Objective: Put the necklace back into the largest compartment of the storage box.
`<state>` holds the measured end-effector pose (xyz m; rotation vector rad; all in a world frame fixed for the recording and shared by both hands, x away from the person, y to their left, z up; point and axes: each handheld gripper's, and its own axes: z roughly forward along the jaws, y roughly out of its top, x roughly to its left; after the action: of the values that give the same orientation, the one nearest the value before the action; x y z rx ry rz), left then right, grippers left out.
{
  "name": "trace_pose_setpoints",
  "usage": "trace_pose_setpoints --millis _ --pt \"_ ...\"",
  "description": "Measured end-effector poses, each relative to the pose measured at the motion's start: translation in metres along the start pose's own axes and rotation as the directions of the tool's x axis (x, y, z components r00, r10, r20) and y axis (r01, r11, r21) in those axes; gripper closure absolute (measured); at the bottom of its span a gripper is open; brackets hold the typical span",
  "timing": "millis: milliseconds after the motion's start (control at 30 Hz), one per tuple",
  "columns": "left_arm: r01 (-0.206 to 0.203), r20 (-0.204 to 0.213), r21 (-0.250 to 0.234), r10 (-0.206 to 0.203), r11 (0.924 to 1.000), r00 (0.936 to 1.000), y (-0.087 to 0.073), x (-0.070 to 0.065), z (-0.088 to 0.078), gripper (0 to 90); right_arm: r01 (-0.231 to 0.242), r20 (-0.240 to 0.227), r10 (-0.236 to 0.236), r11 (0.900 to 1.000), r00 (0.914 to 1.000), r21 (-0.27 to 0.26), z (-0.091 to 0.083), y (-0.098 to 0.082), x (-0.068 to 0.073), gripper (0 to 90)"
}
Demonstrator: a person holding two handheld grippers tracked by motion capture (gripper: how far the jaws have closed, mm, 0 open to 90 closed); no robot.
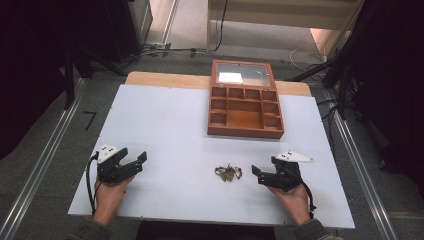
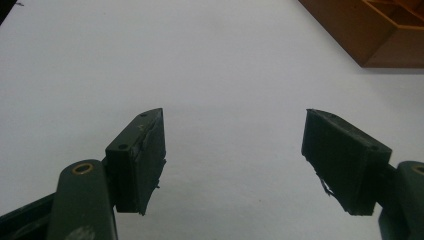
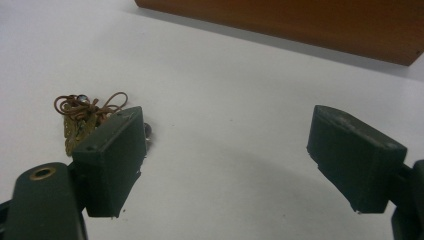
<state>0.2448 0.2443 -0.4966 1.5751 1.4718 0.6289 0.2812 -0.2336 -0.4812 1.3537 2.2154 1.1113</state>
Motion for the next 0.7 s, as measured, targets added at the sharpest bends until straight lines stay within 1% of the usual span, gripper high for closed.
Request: trace_pose_setpoints --millis 100,167,300,433,700 --pt "0.001 0.0 0.0 -0.001 1.0 1.0 0.0 0.0 0.0 25.4 0.014 -0.008 -0.014 1.0 0.9999 0.0 0.002 0.0 0.003 13.5" --pt "0.0 0.001 0.0 0.0 1.0 1.0 0.0 0.0 0.0 25.4 0.014 -0.013 -0.014 1.0 0.9998 0.0 0.002 0.001 0.004 13.4" --pt "0.001 0.001 0.001 -0.001 1.0 1.0 0.0 0.0 0.0 25.4 0.031 -0.032 -0.031 1.0 0.999 0.002 0.005 0.001 0.009 13.4" --pt "0.001 0.001 0.001 -0.001 1.0 1.0 0.0 0.0 0.0 25.4 0.041 -0.04 -0.041 0.999 0.9984 0.005 0.008 0.001 0.013 13.4" --pt "0.001 0.002 0.001 -0.001 1.0 1.0 0.0 0.0 0.0 25.4 0.048 -0.051 -0.047 0.999 0.9976 0.006 0.011 0.002 0.018 13.4"
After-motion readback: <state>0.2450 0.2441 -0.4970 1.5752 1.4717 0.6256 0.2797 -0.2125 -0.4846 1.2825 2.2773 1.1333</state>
